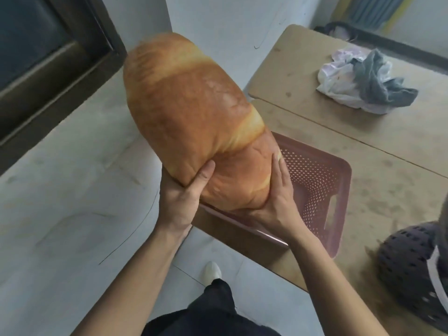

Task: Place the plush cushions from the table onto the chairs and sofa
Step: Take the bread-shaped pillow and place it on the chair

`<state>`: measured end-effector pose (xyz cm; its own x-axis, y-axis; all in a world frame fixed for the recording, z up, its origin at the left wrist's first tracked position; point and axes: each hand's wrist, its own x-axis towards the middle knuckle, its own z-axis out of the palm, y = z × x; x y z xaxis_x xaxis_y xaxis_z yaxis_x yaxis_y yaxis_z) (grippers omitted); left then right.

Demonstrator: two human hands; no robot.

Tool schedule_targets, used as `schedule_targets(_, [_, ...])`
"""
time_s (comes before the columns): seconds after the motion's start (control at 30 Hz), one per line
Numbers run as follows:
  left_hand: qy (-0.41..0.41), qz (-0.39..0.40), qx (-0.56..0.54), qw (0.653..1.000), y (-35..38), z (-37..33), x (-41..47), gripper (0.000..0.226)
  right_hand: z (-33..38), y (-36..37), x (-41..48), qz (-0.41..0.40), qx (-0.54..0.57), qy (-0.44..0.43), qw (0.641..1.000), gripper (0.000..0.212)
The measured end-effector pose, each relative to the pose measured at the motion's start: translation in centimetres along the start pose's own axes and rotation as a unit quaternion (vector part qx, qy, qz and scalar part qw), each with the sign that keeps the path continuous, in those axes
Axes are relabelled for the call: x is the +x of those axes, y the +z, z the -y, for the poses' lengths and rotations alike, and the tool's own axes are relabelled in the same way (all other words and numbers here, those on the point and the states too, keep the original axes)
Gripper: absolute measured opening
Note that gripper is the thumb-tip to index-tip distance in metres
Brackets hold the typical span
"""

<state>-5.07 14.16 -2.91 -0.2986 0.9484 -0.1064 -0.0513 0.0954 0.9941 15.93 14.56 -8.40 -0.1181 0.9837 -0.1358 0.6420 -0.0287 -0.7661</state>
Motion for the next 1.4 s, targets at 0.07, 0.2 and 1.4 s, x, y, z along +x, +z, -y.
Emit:
schedule_targets(0.07, [-0.005, -0.029, -0.017, 0.999, 0.4, -0.6, 0.4, 0.07, 0.4, -1.2, 0.0, -0.026, 0.022, -0.002, 0.999, 0.143])
schedule_targets(0.2, [0.045, -0.022, -0.004, 0.999, 3.1, -3.9, -1.3, 0.067, 0.2, -4.1, -1.7, -0.071, 0.062, -0.032, 0.995, 0.107])
schedule_targets(1.4, [0.207, 0.823, -0.08, 0.524, 15.7, -11.5, -39.1, 0.104, 12.7, -2.5, -53.9, -0.85, 0.217, 0.17, 0.449, 0.111])
